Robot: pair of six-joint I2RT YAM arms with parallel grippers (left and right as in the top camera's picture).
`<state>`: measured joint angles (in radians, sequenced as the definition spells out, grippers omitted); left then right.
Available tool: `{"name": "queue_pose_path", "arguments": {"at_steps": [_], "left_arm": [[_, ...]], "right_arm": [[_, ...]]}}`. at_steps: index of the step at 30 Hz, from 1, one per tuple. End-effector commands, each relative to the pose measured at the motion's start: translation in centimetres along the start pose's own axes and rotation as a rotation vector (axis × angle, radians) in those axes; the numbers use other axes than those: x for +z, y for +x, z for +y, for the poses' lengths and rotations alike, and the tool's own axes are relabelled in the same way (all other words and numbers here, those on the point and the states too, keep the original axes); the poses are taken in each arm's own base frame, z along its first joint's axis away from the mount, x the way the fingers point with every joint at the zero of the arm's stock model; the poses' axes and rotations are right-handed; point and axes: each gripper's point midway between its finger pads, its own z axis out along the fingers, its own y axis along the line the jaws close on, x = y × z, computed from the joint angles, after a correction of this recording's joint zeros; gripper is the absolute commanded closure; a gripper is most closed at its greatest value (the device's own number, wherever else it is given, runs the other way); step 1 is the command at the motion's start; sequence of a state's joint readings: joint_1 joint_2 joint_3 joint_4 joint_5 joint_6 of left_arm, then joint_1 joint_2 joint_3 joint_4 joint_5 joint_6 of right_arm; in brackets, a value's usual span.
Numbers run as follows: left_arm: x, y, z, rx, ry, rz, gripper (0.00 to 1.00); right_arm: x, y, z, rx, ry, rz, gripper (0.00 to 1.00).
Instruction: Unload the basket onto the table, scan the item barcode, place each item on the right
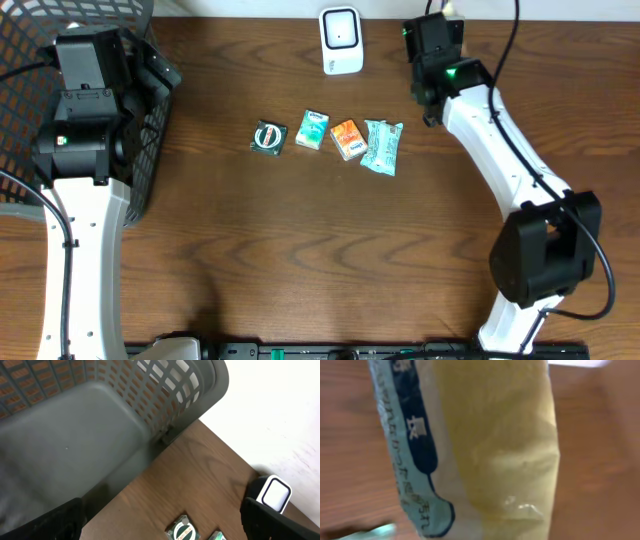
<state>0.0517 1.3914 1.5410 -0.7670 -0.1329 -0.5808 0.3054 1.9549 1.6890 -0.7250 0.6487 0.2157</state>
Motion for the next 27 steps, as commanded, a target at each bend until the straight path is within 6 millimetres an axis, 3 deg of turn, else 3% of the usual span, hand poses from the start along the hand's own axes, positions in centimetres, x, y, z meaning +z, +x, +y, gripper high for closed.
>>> {"name": "queue_pose_path", "arguments": {"at_steps": [1,6,9,10,14,15,17,18,23,27], "left_arm": [[-0.2,-0.2,0.2,-0.015,-0.003,-0.006,0.02],[-0.2,-0.2,0.2,-0.015,-0.003,-0.006,0.02],[-0.2,-0.2,0.2,-0.015,-0.003,-0.006,0.02],[-0.2,-0.2,0.2,-0.015,-0.003,-0.006,0.02],[-0.2,-0.2,0.2,-0.015,-0.003,-0.006,0.02],[-0.2,-0.2,0.2,-0.015,-0.003,-0.006,0.02],[-0.2,-0.2,0.2,-0.015,-0.003,-0.006,0.02],[-0.2,-0.2,0.2,-0.015,-0.003,-0.006,0.02],[-0.2,-0.2,0.2,-0.015,-0.003,-0.006,0.02],[-0.2,-0.2,0.2,-0.015,-0.003,-0.006,0.02]], "right_arm": [[2.3,1.9,-3.7,-0.101,0.293,0.034,0.99],[5.0,4.8,-2.6,-0.13,0.307,0.115,0.99],[6.4,6.8,-0.6,-0.155,0.225,0.183,0.94],[6.7,7.3,0.0,-0.157,0.192,0.201,0.9],[7.0,8.5,2.4,-0.144,0.056,0.251,0.52],[6.8,8.3,2.7,-0.136,0.03,0.251,0.48],[6.1,7.9,3.2,-0.124,-0.007,0.246,0.23],[5.7,7.6,3.3,-0.116,-0.025,0.24,0.19],[2.8,4.4,2.8,-0.038,-0.135,0.183,0.19],[0.2,1.0,0.3,0.071,-0.228,0.119,0.15]]}}
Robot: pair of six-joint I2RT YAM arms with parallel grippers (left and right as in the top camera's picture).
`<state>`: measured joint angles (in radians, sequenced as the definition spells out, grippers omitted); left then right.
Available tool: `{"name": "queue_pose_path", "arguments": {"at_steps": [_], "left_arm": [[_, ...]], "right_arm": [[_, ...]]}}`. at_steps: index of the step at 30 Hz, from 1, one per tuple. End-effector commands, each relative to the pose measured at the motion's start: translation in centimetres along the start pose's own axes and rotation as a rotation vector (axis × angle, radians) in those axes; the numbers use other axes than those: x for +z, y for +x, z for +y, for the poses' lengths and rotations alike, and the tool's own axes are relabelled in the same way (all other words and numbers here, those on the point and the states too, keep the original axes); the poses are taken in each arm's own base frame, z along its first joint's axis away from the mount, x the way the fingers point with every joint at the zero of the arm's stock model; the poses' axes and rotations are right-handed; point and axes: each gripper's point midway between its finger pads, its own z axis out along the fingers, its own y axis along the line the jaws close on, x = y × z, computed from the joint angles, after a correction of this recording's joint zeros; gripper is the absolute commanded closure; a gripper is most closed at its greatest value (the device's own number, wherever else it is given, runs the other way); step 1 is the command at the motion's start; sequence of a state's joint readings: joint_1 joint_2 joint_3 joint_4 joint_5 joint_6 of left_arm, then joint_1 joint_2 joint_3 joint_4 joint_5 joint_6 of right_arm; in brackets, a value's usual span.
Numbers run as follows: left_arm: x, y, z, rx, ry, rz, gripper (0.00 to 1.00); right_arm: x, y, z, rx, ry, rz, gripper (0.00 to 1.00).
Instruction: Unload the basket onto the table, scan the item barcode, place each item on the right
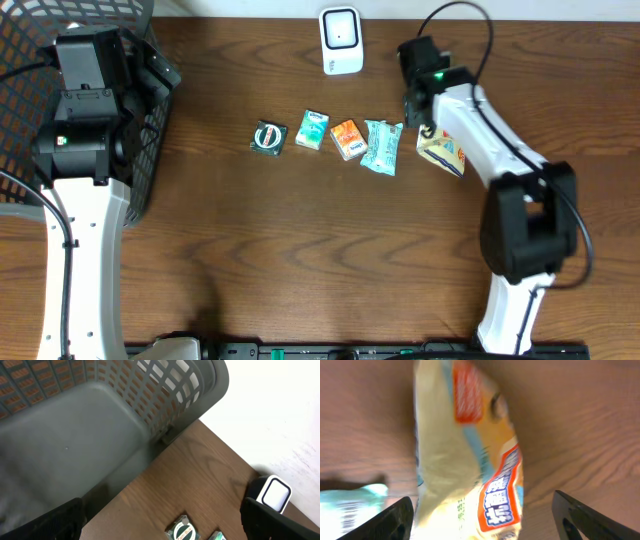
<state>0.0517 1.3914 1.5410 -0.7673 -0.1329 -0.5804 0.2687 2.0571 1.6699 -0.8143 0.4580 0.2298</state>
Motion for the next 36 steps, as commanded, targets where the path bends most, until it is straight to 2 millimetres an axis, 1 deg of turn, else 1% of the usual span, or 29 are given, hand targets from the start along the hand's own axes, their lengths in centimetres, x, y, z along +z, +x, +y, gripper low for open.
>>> {"name": "queue_pose_path", "arguments": {"at_steps": [1,3,5,7,10,12,13,15,19,22,25,26,28,31,32,33,35,36], "left_arm": [[-0.2,-0.2,0.2,-0.015,-0.002,-0.006,0.02],[-0.2,-0.2,0.2,-0.016,-0.002,-0.006,0.02],[-0.2,-0.2,0.2,-0.015,-0.002,-0.006,0.02],[-0.2,-0.2,0.2,-0.016,-0.002,-0.006,0.02],[-0.2,-0.2,0.2,-0.016,-0.002,-0.006,0.02],[-0.2,-0.2,0.2,-0.016,-0.002,-0.006,0.02],[-0.2,-0.2,0.2,-0.015,-0.002,-0.006,0.02],[-0.2,-0.2,0.2,-0.016,-0.002,-0.006,0.02],[-0.2,-0.2,0.2,-0.016,-0.002,-0.006,0.02],[-0.2,-0.2,0.2,-0.016,-0.002,-0.006,0.02],[-0.2,-0.2,0.2,-0.015,-0.002,-0.006,0.02],[-0.2,-0.2,0.2,-0.016,-0.002,-0.006,0.02],[-0.2,-0.2,0.2,-0.016,-0.002,-0.006,0.02],[-0.2,-0.2,0.2,-0.016,-0.002,-0.006,0.02],[-0.2,-0.2,0.2,-0.016,-0.002,-0.006,0.02],[-0.2,-0.2,0.2,-0.016,-0.002,-0.006,0.02],[-0.2,-0.2,0.2,-0.016,-0.002,-0.006,0.02],[-0.2,-0.2,0.2,-0.016,-0.002,-0.006,0.02]], "right_arm": [[-5.9,-4.4,-3.2,0.145,-0.15,-0.134,0.14],[-6.9,-4.9,-4.5,0.187,-0.225,-0.142,0.12],[-7.1,-4.8,-5.8,0.229,-0.296,-0.127,0.1],[-6.4,-4.1,-7.1,0.266,-0.34,-0.086,0.07],[-4.4,-2.4,-8.0,0.301,-0.41,0.005,0.06],[-3.1,-1.1,-7.6,0.278,-0.484,0.061,0.04],[-2.4,-0.7,-7.2,0.264,-0.518,0.081,0.01],[-0.8,0.2,-6.3,0.265,-0.582,0.133,0.01],[2.5,2.0,-3.4,0.287,-0.706,0.238,0.01],[4.7,3.6,-1.5,0.294,-0.757,0.316,0.01],[7.2,5.6,-0.2,0.301,-0.768,0.393,0.01],[7.9,6.2,0.3,0.304,-0.777,0.416,0.07],[8.7,7.2,1.4,0.317,-0.82,0.46,0.28],[9.0,7.9,2.5,0.33,-0.871,0.493,0.46],[9.0,7.9,2.5,0.33,-0.872,0.495,0.57],[9.0,7.9,2.6,0.328,-0.872,0.492,0.73],[8.5,7.3,2.7,0.33,-0.894,0.475,0.98],[8.1,7.0,2.8,0.333,-0.917,0.465,0.99]]}}
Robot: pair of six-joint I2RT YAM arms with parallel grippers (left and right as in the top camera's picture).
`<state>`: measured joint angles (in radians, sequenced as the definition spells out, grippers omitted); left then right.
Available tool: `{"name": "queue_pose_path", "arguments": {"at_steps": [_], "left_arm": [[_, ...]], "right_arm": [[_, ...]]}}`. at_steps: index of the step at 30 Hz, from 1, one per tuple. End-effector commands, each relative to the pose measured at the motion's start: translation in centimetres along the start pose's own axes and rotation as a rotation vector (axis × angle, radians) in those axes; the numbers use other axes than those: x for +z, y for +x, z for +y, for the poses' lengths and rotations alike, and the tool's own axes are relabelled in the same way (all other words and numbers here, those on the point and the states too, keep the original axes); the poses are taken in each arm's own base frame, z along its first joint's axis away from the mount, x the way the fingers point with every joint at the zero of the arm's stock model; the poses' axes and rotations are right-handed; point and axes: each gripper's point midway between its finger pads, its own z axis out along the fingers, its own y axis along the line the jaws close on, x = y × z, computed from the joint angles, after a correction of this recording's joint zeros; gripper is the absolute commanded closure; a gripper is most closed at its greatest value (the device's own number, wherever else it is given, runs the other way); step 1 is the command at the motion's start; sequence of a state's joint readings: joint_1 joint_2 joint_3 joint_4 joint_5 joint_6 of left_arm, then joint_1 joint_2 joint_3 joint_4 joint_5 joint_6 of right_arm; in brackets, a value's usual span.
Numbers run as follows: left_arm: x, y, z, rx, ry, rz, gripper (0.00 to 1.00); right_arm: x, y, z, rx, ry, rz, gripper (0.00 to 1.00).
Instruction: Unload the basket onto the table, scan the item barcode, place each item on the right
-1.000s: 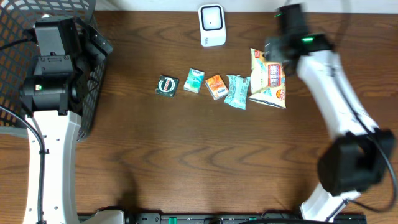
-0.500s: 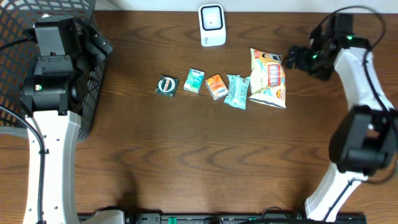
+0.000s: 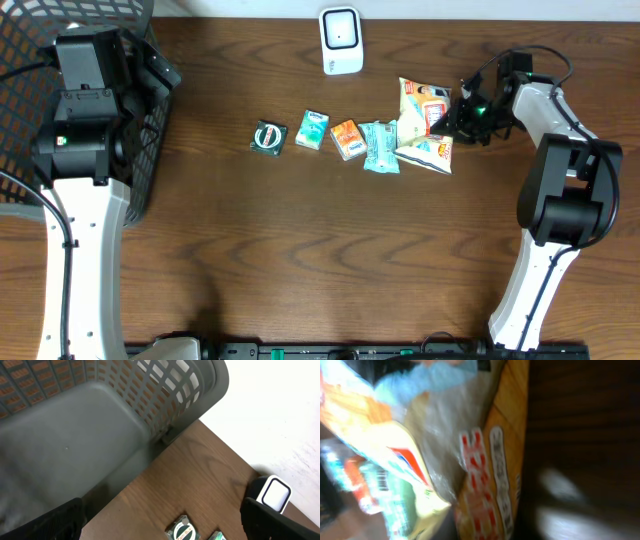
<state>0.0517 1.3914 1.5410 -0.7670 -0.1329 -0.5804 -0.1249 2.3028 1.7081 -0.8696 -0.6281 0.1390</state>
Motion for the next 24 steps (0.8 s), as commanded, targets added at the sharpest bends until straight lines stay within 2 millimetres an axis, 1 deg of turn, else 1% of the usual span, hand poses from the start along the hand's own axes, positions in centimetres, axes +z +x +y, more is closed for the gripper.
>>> {"name": "queue_pose_path", "arguments": {"at_steps": [1,3,4,9,12,14,16,18,21,23,24], "left_arm": [[-0.2,-0.2,0.2,-0.016,-0.003,-0.006,0.02],[-0.2,-0.2,0.2,-0.016,-0.003,-0.006,0.02],[-0.2,-0.2,0.2,-0.015,-0.003,-0.006,0.02],[-0.2,-0.2,0.2,-0.016,-0.003,-0.006,0.02],[-0.2,-0.2,0.2,-0.016,-0.003,-0.006,0.02],[-0.2,-0.2,0.2,-0.016,-0.003,-0.006,0.02],[-0.2,-0.2,0.2,-0.016,-0.003,-0.006,0.02],[-0.2,-0.2,0.2,-0.015,-0.003,-0.006,0.02],[-0.2,-0.2,0.2,-0.016,-0.003,-0.006,0.02],[-0.2,-0.2,0.2,-0.016,-0.003,-0.006,0.02],[-0.2,-0.2,0.2,-0.016,-0.003,-0.006,0.02]], "right_arm": [[1.6,1.0,-0.3,0.013,-0.026,0.044,0.99],[0.9,0.6,0.9,-0.003,-0.068,0.027,0.99],[0.1,0.2,1.9,-0.023,-0.092,0.005,0.99],[-4.0,-1.5,5.6,-0.101,-0.133,-0.107,0.99],[-6.5,-2.0,6.5,-0.127,-0.082,-0.174,0.99],[-7.4,-2.1,5.9,-0.127,-0.006,-0.198,0.99],[-7.7,-1.9,4.9,-0.115,0.069,-0.201,0.99],[-7.5,-1.4,5.2,-0.11,0.054,-0.181,0.99],[-7.3,-0.7,7.7,-0.129,-0.076,-0.151,0.99],[-7.5,-1.0,9.8,-0.163,-0.172,-0.164,0.99],[-7.6,-1.5,10.5,-0.15,-0.193,-0.183,0.99]]}}
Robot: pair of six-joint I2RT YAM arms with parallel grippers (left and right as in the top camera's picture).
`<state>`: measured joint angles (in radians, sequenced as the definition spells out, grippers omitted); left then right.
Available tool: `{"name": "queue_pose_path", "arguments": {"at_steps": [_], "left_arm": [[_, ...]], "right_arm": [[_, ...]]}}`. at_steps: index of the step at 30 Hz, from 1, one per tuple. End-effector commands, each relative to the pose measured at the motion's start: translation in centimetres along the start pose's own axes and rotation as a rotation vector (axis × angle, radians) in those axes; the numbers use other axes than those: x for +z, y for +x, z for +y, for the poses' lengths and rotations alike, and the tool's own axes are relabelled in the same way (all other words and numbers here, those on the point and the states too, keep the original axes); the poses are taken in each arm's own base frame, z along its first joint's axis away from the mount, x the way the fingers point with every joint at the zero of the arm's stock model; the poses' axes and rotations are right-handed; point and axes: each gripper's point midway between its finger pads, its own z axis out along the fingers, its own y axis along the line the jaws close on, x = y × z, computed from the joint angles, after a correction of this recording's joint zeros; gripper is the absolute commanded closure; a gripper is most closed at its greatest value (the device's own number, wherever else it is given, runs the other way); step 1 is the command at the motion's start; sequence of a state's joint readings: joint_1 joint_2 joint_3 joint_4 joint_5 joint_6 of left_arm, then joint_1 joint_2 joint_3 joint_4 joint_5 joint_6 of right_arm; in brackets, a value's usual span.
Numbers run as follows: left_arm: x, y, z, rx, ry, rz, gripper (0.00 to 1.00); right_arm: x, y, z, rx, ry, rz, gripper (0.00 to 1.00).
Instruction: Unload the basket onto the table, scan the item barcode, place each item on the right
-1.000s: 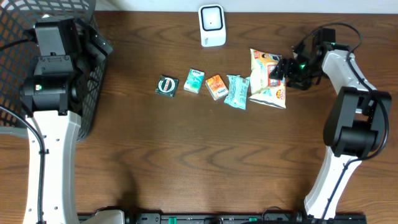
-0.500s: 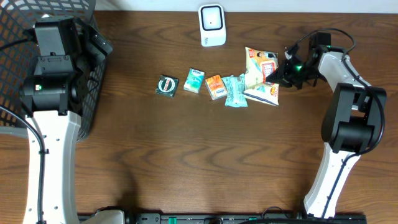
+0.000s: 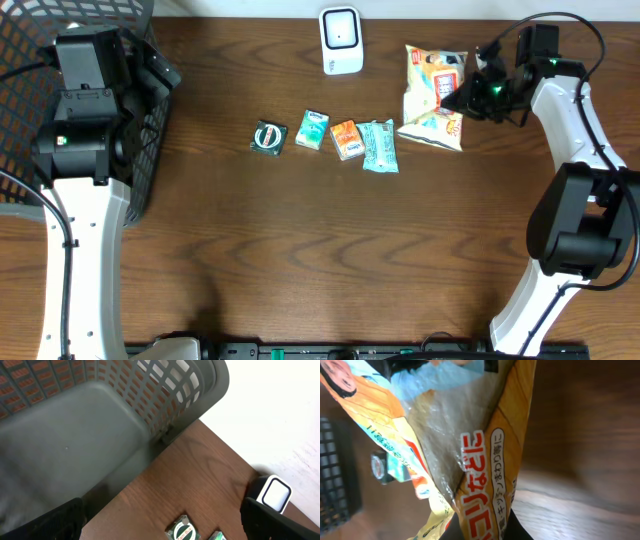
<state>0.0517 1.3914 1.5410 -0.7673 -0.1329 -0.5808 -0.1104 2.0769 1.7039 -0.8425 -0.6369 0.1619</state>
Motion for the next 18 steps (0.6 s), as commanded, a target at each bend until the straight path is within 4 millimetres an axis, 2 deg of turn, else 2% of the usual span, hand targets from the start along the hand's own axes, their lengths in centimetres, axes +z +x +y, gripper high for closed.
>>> {"name": "queue_pose_path", "arguments": {"at_steps": [1,3,7,9,13,18], "left_arm": [[-0.2,-0.2,0.2,-0.015,-0.002,-0.006,0.02],[-0.2,-0.2,0.2,-0.015,-0.002,-0.006,0.02],[-0.2,-0.2,0.2,-0.015,-0.002,-0.006,0.02],[-0.2,-0.2,0.2,-0.015,-0.002,-0.006,0.02],[-0.2,-0.2,0.2,-0.015,-0.002,-0.006,0.03],[-0.2,-0.2,0.2,-0.015,-0.002,-0.006,0.02]], "right_arm": [[0.4,-1.1,4.1,0.017,-0.158,-0.028,0.99],[0.8,-2.5,5.6,0.018,-0.18,-0.081,0.99],[1.9,-4.7,10.5,-0.093,-0.258,-0.186,0.99],[2.8,-5.9,12.7,-0.153,-0.236,-0.265,0.99],[3.6,-8.0,15.4,-0.213,-0.123,-0.427,0.99],[3.9,-9.4,18.9,-0.275,-0.08,-0.576,0.99]]}}
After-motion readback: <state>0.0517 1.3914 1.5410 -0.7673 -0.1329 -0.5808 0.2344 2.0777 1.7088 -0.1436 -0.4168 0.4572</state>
